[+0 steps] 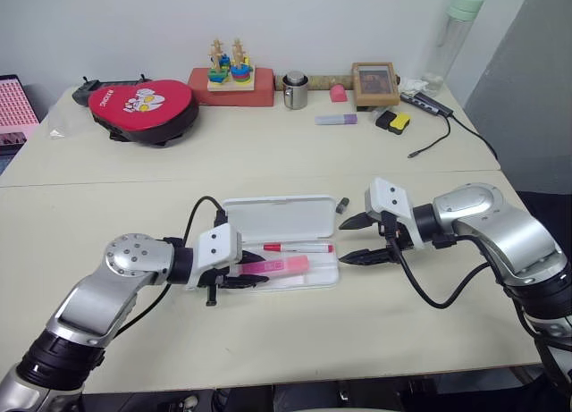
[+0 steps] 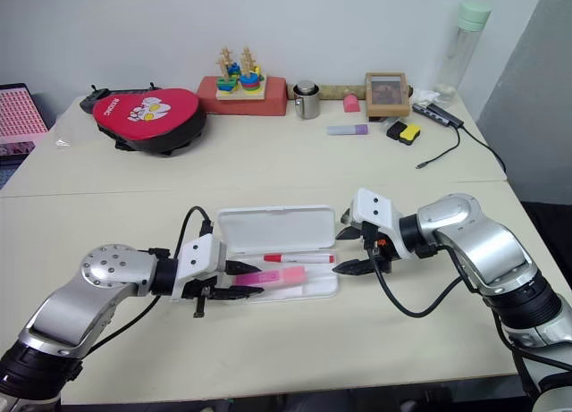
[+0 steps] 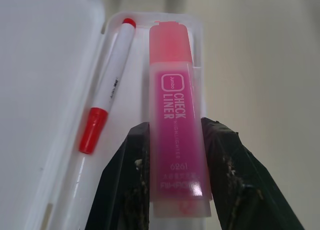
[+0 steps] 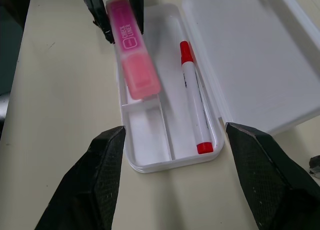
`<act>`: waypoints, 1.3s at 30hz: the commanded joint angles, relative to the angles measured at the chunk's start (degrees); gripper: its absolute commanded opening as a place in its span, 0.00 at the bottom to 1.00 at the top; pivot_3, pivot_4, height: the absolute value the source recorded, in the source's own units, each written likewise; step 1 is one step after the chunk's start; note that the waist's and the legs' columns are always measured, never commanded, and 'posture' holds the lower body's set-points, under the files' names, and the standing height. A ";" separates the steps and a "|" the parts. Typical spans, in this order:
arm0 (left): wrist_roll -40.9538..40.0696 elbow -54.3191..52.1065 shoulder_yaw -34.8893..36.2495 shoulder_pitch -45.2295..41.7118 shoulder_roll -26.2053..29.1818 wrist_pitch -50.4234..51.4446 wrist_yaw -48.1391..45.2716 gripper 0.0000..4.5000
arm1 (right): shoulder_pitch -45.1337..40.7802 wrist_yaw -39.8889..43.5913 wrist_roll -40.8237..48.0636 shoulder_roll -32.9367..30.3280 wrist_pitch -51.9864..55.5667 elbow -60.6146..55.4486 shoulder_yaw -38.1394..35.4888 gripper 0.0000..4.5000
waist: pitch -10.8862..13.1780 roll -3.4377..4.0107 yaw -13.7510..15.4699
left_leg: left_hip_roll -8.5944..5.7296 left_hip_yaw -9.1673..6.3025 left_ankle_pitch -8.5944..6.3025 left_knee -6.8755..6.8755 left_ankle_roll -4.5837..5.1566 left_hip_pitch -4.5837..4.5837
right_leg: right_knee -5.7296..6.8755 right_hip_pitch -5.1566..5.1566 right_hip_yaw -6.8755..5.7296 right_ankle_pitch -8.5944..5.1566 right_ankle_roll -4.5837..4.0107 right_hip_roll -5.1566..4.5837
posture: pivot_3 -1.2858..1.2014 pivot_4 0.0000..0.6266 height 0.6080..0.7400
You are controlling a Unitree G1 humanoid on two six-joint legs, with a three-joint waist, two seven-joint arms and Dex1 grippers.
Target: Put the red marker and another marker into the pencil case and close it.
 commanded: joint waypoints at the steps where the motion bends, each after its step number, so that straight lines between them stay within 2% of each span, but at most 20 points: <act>1: 0.58 -0.13 -0.36 -1.47 -0.36 -0.95 -0.72 0.26 | -0.28 -0.26 0.47 -0.36 -0.47 -1.48 -2.16 0.74 | 0.00 0.00 0.00 | 0.01 -0.01 0.00 0.00 0.00 0.00 | 0.00 0.00 0.00 0.00 0.00 0.00 | 0.52 0.24 1.00; 15: 6.12 2.08 -2.03 -1.50 1.02 -4.66 -2.20 0.26 | -0.28 -0.69 0.46 -0.15 -0.42 -1.47 -2.01 0.74 | 0.00 0.00 0.00 | 0.00 -0.02 0.00 -0.01 0.00 0.00 | 0.01 0.00 -0.01 0.00 0.00 0.00 | 0.52 0.24 1.00; 30: 7.05 2.51 -1.75 -2.02 0.45 -4.76 -2.24 0.26 | -0.61 -0.87 0.55 -0.11 -0.36 -1.44 -1.86 0.74 | 0.00 0.00 -0.01 | 0.00 -0.01 0.00 0.00 0.00 0.01 | 0.02 0.00 0.00 0.00 0.00 0.00 | 0.52 0.24 1.00; 31: 6.94 2.33 -1.69 -2.07 0.50 -4.52 -2.32 0.34 | -0.62 -0.86 0.54 -0.12 -0.34 -1.49 -1.82 0.74 | 0.00 0.00 -0.01 | 0.01 -0.01 0.00 0.00 0.00 0.01 | 0.02 0.00 -0.01 0.00 0.00 0.00 | 0.52 0.24 1.00; 35: 6.07 1.44 -0.91 -2.11 0.40 -3.68 -2.26 0.53 | -0.83 -0.82 0.53 -0.04 -0.26 -1.55 -1.69 0.74 | 0.00 0.00 -0.01 | 0.00 -0.01 0.00 0.00 0.00 0.01 | 0.02 0.00 -0.01 0.00 0.00 0.00 | 0.52 0.24 1.00; 39: 3.57 -0.12 0.65 -2.31 -0.50 -0.99 -1.58 0.67 | -0.96 -0.74 0.60 0.00 -0.20 -1.54 -1.70 0.74 | 0.00 0.00 -0.01 | 0.00 -0.01 0.00 0.00 0.00 0.00 | 0.02 0.00 -0.01 0.00 0.00 0.00 | 0.52 0.24 1.00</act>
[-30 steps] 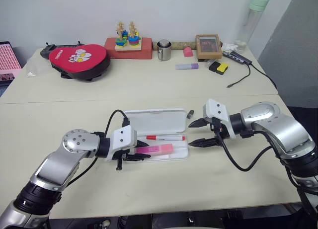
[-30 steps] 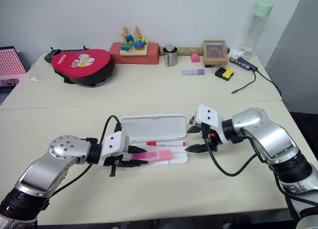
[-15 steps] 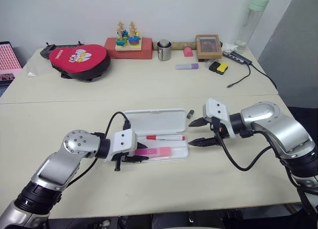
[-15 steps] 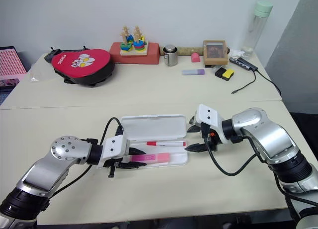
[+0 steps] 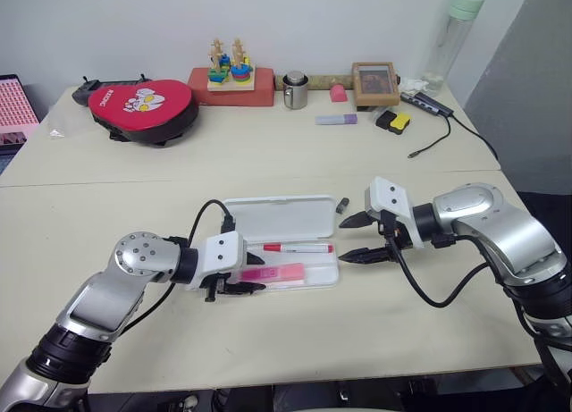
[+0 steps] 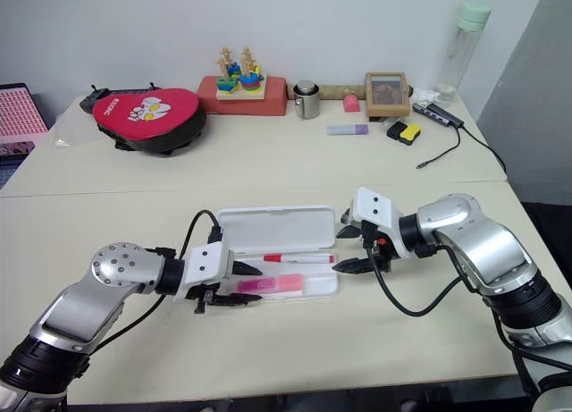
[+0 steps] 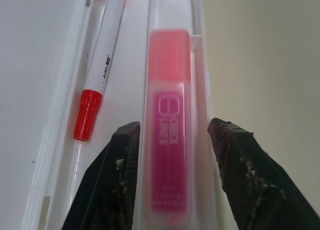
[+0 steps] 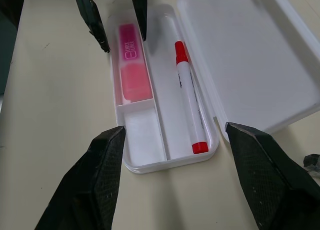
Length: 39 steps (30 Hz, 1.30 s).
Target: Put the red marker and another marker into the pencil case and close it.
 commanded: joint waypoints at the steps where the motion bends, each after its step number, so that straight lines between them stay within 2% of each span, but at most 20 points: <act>1: -3.42 -2.93 2.83 -0.72 -0.75 2.63 0.87 0.71 | -0.92 0.24 0.65 -0.13 -0.22 -1.58 -1.75 0.74 | 0.00 0.00 0.00 | 0.00 0.00 0.00 0.00 0.00 0.00 | 0.00 0.00 0.00 0.00 0.00 0.00 | 0.52 0.24 1.00; 7: -9.50 -5.08 7.70 -1.81 -0.46 7.90 1.46 0.98 | -1.11 0.58 0.46 -0.46 -0.60 -0.95 -1.98 0.74 | 0.00 0.00 0.00 | 0.00 -0.02 0.00 0.00 0.00 0.00 | 0.01 0.00 -0.01 0.00 0.00 0.00 | 0.52 0.24 1.00; 8: -10.26 -5.30 8.38 -1.95 -0.44 8.63 1.68 1.00 | -1.12 0.67 0.42 -0.53 -0.69 -0.82 -2.02 0.74 | 0.00 0.00 0.00 | 0.00 -0.02 0.00 0.00 0.00 0.01 | 0.01 0.00 -0.01 0.00 0.00 0.00 | 0.52 0.24 1.00; 16: -18.49 -8.31 16.71 -1.53 1.80 16.93 2.87 1.00 | -1.33 1.33 -0.04 -1.40 -1.66 0.57 -2.59 0.74 | 0.00 0.00 -0.04 | 0.01 -0.02 0.00 0.00 0.00 0.00 | 0.01 0.00 -0.01 0.00 0.00 0.00 | 0.52 0.24 1.00; 21: -20.11 -10.45 21.33 1.61 4.20 18.21 3.40 1.00 | -1.12 1.56 -0.66 -2.44 -2.65 1.73 -3.01 0.74 | 0.00 0.00 -0.17 | 0.00 0.01 0.00 -0.01 0.00 0.02 | 0.00 0.00 0.02 0.00 0.00 0.00 | 0.52 0.24 1.00; 30: -27.22 -14.16 29.13 4.19 3.62 23.80 7.77 1.00 | -2.65 -0.13 -4.75 -2.70 -5.82 8.10 -3.53 0.74 | 0.00 0.00 -0.10 | 0.01 0.00 0.00 0.00 0.00 0.03 | 0.00 0.01 0.00 0.00 0.00 0.00 | 0.52 0.24 1.00; 33: -30.55 -14.00 32.46 3.25 2.32 25.93 11.52 1.00 | -3.69 -2.72 -6.96 -1.00 -7.64 12.07 -3.84 0.74 | 0.00 0.00 -0.09 | 0.01 0.02 0.00 0.01 0.00 0.03 | -0.01 0.01 0.02 0.00 0.00 0.00 | 0.52 0.24 1.00; 39: -32.91 -15.45 33.79 3.58 0.28 26.66 16.71 1.00 | -4.50 -7.34 -10.37 3.05 -10.87 18.10 -3.93 0.74 | 0.00 -0.01 -0.03 | 0.00 0.02 0.00 0.00 0.00 0.03 | -0.01 0.02 0.03 0.06 -0.10 -0.01 | 0.52 0.24 1.00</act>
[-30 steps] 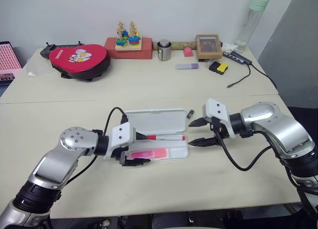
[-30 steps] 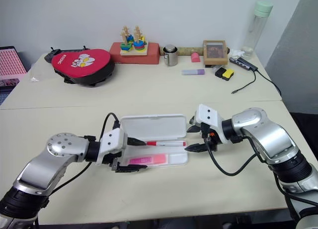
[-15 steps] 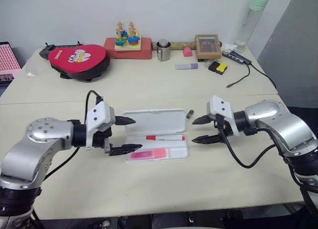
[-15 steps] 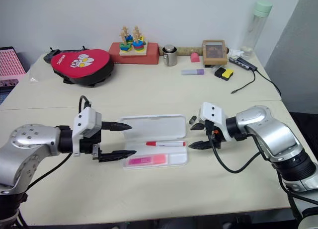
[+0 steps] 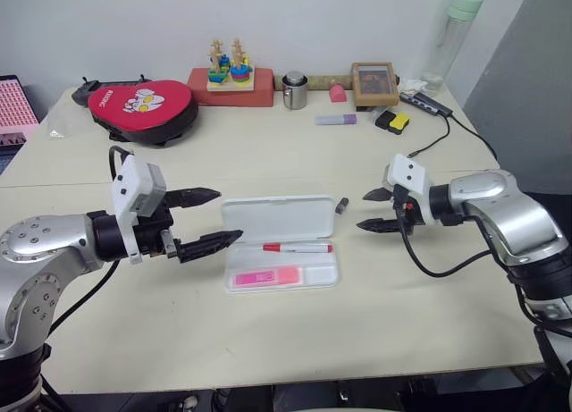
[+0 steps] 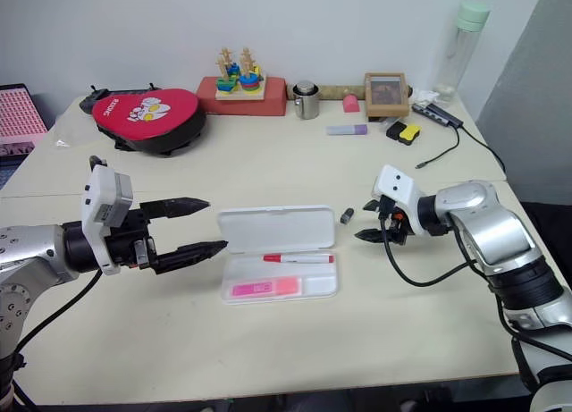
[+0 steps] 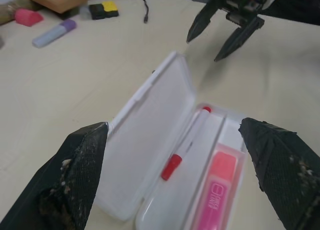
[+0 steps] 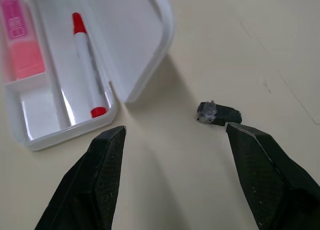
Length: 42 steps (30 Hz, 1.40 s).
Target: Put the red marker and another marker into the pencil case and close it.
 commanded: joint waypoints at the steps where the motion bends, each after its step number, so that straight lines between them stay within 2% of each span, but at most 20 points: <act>1: -2.08 -3.11 2.04 -0.23 -0.95 0.00 3.18 1.00 | -1.77 -2.91 -2.11 1.93 -2.66 2.69 -1.83 0.74 | 0.00 0.00 -0.01 | 0.00 0.00 0.00 0.00 0.00 -0.01 | -0.01 0.00 0.00 0.08 -0.13 0.00 | 0.52 0.24 1.00; 5: -3.46 -3.81 2.16 -0.96 -1.57 0.36 5.99 1.00 | -3.90 -7.00 -4.69 5.70 -4.08 7.83 -1.94 0.74 | 0.00 0.00 -0.14 | 0.00 0.01 0.00 0.00 0.00 0.00 | -0.01 -0.01 0.03 0.10 -0.17 0.00 | 0.52 0.24 1.00; 15: -4.32 -3.74 4.57 0.55 3.31 -0.15 4.32 1.00 | -6.07 -9.86 -6.26 10.08 -3.09 12.09 -3.03 0.74 | 0.00 0.00 -0.21 | 0.00 0.00 0.00 -0.02 0.00 0.00 | 0.00 -0.02 0.01 0.10 -0.18 0.01 | 0.52 0.24 1.00; 22: -1.79 -1.49 0.55 -2.28 8.00 -2.60 -0.36 1.00 | -6.80 -9.83 -8.43 12.61 -6.06 17.05 -1.95 0.74 | 0.00 0.00 -0.56 | -0.01 0.02 0.00 -0.01 0.00 0.01 | 0.01 -0.01 0.02 0.11 -0.18 0.01 | 0.52 0.24 1.00; 34: 0.42 0.13 -2.46 -4.48 8.57 -4.08 -2.41 1.00 | -6.61 -13.37 -8.73 18.28 -4.20 21.14 -4.08 0.74 | 0.00 0.01 -0.84 | 0.00 0.01 0.00 -0.04 0.00 0.00 | 0.02 -0.03 0.02 0.11 -0.18 0.01 | 0.52 0.24 1.00; 42: 0.58 0.03 -2.39 -5.02 7.55 -3.89 -1.28 1.00 | -6.18 -14.15 -8.91 19.50 -3.70 21.98 -4.58 0.74 | 0.00 0.01 -0.86 | 0.00 0.01 0.00 -0.03 0.00 0.00 | 0.03 -0.03 0.02 0.11 -0.18 0.01 | 0.52 0.24 1.00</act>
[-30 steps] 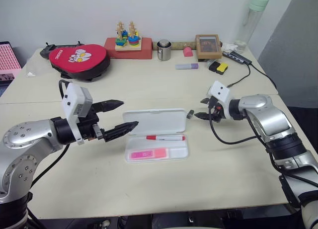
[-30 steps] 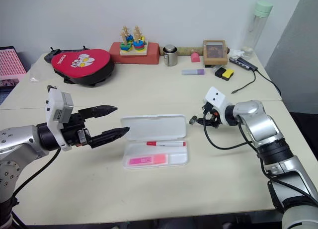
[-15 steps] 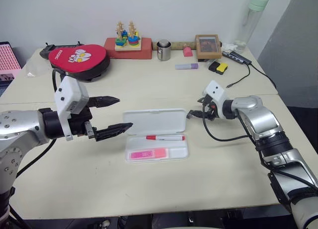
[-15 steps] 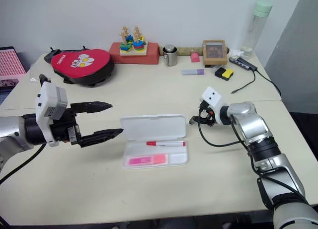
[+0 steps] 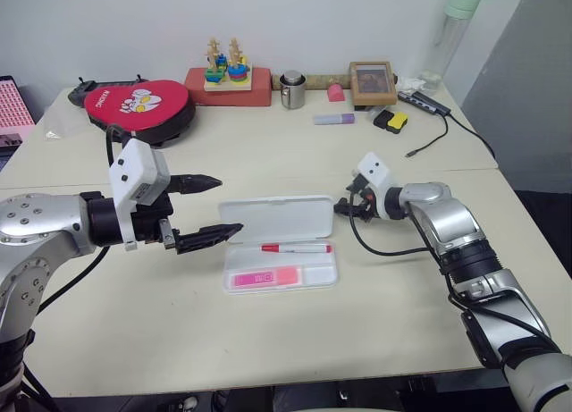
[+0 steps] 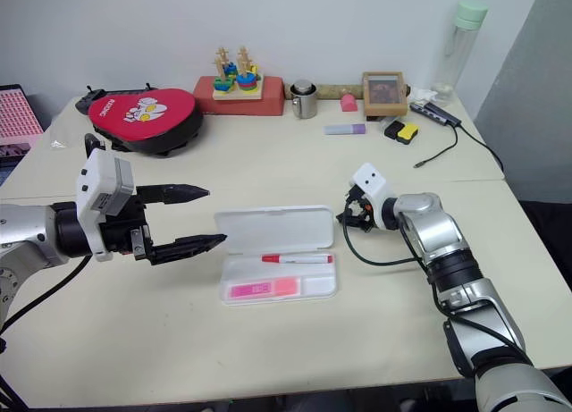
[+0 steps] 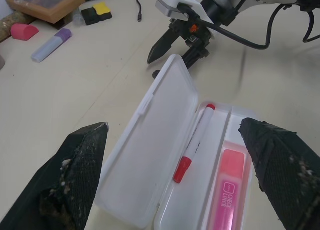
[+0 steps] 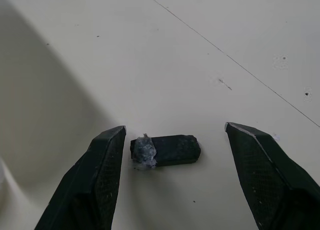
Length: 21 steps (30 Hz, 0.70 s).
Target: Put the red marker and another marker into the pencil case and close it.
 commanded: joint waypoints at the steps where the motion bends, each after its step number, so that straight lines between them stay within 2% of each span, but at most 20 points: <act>1: 0.23 -0.59 0.77 -0.93 -0.01 -0.97 0.61 1.00 | -0.71 -0.14 0.43 0.24 -0.02 -0.89 -1.27 0.74 | 0.00 0.00 0.00 | 0.00 0.00 0.00 0.00 0.00 0.00 | 0.00 0.00 0.00 0.00 0.00 0.00 | 0.52 0.24 1.00; 21: 0.00 -1.56 0.29 -0.87 -0.24 -0.58 2.34 1.00 | -2.39 -1.89 -0.87 3.70 -3.04 7.68 -0.70 0.74 | 0.00 0.00 -0.03 | 0.00 0.01 0.00 0.00 0.00 0.03 | 0.02 0.00 0.01 0.00 0.00 0.00 | 0.52 0.24 1.00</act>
